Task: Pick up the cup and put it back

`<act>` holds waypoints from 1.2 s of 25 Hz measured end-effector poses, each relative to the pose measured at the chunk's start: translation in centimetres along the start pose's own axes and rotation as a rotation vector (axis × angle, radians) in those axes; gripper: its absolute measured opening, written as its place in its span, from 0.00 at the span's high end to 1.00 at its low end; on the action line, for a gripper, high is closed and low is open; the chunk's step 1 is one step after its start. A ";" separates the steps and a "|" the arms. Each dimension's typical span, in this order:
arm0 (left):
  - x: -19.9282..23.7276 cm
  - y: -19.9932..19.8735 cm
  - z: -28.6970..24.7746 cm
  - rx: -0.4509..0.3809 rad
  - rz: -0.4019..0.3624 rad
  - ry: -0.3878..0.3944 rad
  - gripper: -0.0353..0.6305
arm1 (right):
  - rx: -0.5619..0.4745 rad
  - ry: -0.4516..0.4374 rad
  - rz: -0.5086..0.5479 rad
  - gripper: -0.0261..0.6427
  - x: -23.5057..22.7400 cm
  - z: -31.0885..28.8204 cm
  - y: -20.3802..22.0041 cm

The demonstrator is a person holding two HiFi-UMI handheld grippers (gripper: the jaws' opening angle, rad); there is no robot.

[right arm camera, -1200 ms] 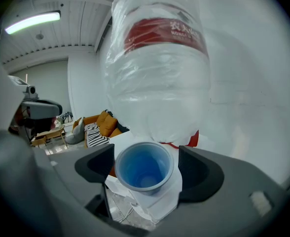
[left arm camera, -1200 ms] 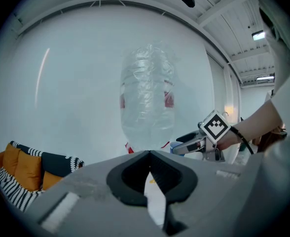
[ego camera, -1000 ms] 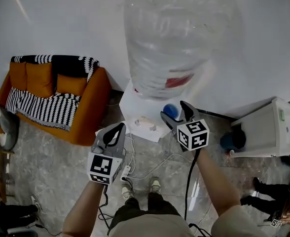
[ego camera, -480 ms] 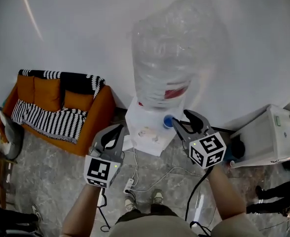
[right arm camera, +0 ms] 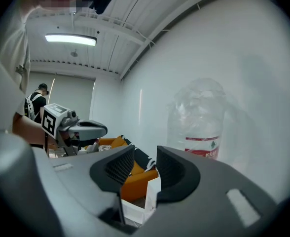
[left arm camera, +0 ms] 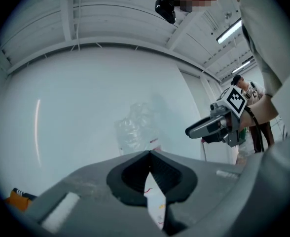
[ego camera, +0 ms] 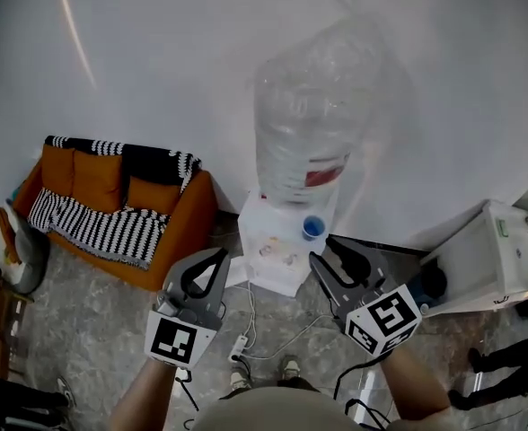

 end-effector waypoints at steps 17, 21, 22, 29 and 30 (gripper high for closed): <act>-1.7 3.4 8.2 0.053 0.121 -0.030 0.94 | 0.043 -0.045 -0.015 0.95 7.0 3.4 1.3; -1.6 3.8 9.0 0.064 0.123 -0.042 0.94 | 0.062 -0.057 -0.041 0.95 7.8 3.8 2.0; -1.7 3.8 9.1 0.064 0.123 -0.044 0.94 | 0.064 -0.058 -0.048 0.96 7.9 3.9 2.2; -2.4 3.7 9.5 0.066 0.111 -0.046 0.94 | 0.063 -0.074 -0.074 0.96 8.6 4.2 2.2; -2.5 3.7 9.5 0.065 0.112 -0.045 0.94 | 0.065 -0.074 -0.069 0.96 8.6 4.3 2.2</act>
Point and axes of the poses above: the fingertips, and each gripper's own axes: z backward along the fingers, x to its left, y out of its underside, the point moved 8 cm from there along z, backward along the fingers, and after that the axes turned 8 degrees about z, right-handed, at the moved point
